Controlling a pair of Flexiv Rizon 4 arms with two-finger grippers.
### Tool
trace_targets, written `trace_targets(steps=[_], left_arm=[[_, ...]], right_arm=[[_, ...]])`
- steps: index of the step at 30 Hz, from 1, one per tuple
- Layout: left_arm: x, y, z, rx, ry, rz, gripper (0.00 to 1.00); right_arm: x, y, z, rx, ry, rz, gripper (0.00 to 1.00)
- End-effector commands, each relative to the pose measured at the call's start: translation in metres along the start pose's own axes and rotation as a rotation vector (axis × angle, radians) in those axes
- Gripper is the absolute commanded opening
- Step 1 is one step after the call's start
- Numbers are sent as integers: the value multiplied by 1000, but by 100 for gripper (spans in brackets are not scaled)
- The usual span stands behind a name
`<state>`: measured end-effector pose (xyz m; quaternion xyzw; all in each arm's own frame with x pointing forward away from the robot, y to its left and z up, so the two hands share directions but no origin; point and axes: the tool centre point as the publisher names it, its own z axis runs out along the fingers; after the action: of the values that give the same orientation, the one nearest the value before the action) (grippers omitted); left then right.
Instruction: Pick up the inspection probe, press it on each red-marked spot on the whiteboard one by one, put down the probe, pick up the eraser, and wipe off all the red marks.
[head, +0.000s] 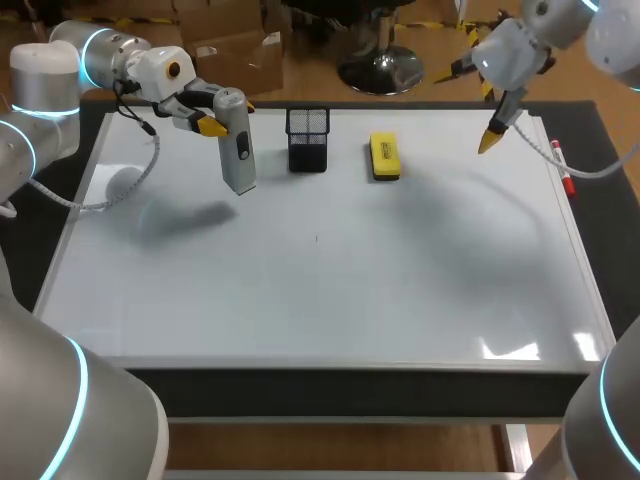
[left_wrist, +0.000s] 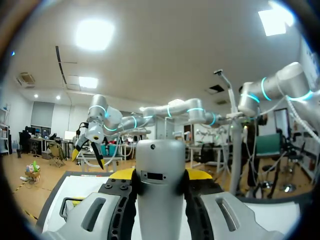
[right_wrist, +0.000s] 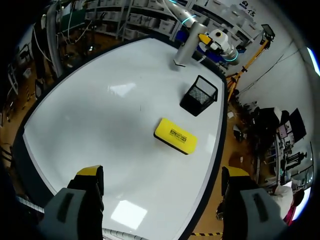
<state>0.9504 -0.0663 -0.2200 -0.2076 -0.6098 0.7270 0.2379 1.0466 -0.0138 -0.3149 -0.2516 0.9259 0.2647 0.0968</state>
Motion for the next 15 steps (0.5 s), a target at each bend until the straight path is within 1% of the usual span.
trace_targets(steps=[1,6,7,9,15], left_arm=[[-4,0,-6,5,41,-2,0],[-4,0,-6,5,41,-2,0],[-6,-2,-6,-2,26,-14,0],[-9,-6,-2,-4,26,-12,0],[-18,-21,6,-43,14,-36,0]], right_arm=[[0,0,-1,2,3,-1,100],[0,0,-1,2,3,-1,100],[0,0,-1,2,3,-1,100],[0,0,-1,2,3,-1,100],[0,0,-1,2,3,-1,100]])
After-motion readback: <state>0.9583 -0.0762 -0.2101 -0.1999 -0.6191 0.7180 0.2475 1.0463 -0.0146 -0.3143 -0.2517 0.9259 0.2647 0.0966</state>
